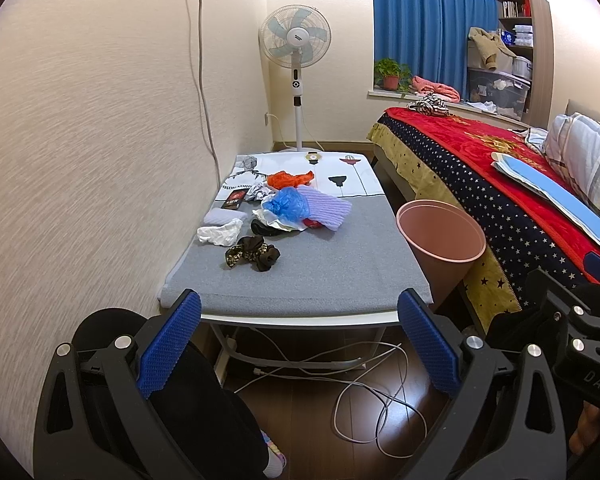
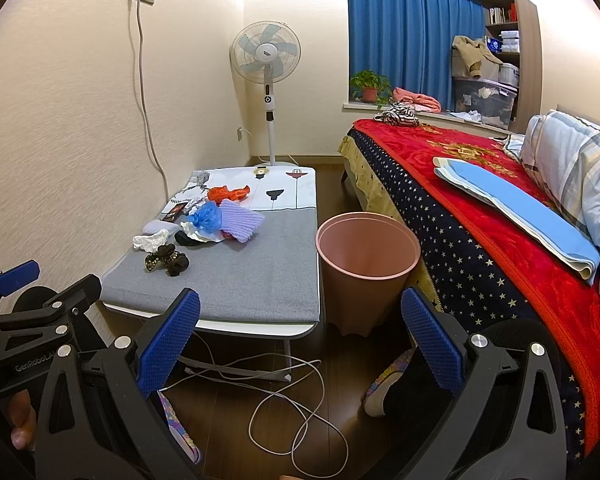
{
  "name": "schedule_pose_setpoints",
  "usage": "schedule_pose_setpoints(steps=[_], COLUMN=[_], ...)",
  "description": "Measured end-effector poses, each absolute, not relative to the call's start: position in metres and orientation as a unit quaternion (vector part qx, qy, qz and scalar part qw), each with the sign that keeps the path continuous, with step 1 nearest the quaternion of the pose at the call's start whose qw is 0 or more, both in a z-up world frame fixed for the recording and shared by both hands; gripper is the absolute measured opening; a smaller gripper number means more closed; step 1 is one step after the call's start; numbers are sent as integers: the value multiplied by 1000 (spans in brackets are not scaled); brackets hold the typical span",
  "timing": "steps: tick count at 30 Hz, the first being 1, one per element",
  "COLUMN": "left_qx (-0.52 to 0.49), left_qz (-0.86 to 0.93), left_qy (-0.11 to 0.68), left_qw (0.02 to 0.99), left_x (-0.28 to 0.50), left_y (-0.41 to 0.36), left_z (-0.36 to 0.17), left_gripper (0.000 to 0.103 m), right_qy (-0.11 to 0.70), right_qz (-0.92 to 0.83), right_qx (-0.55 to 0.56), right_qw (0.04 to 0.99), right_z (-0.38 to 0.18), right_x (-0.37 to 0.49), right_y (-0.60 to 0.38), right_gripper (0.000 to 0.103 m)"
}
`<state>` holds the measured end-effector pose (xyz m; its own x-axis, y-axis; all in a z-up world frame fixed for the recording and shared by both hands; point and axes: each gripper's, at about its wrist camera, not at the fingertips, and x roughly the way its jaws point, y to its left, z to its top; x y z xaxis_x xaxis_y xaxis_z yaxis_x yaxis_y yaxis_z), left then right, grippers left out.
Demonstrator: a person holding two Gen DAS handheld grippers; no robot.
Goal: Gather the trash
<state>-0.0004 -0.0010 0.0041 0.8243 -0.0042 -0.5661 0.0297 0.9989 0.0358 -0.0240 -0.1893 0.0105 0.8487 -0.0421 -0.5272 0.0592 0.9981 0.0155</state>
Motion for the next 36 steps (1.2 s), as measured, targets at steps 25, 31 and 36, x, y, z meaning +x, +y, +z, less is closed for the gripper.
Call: schedule_pose_setpoints(steps=[25,31,36], left_qx=[20,15,11], left_qz=[-11,-8,6], left_qy=[298,303,305], left_qw=[954,953,952], left_x=[-3,-1,24], left_y=[-2,-5,9], left_z=[1,0,-5], left_gripper=[95,95,95], right_qy=[274,277,274], right_qz=[-26,-23,28], right_qx=[13,13,6], right_qw=[961,960,961], right_z=[10,9,5], right_x=[-24,-18,10], right_y=[-190,-192,-188], right_gripper=[99,99,99])
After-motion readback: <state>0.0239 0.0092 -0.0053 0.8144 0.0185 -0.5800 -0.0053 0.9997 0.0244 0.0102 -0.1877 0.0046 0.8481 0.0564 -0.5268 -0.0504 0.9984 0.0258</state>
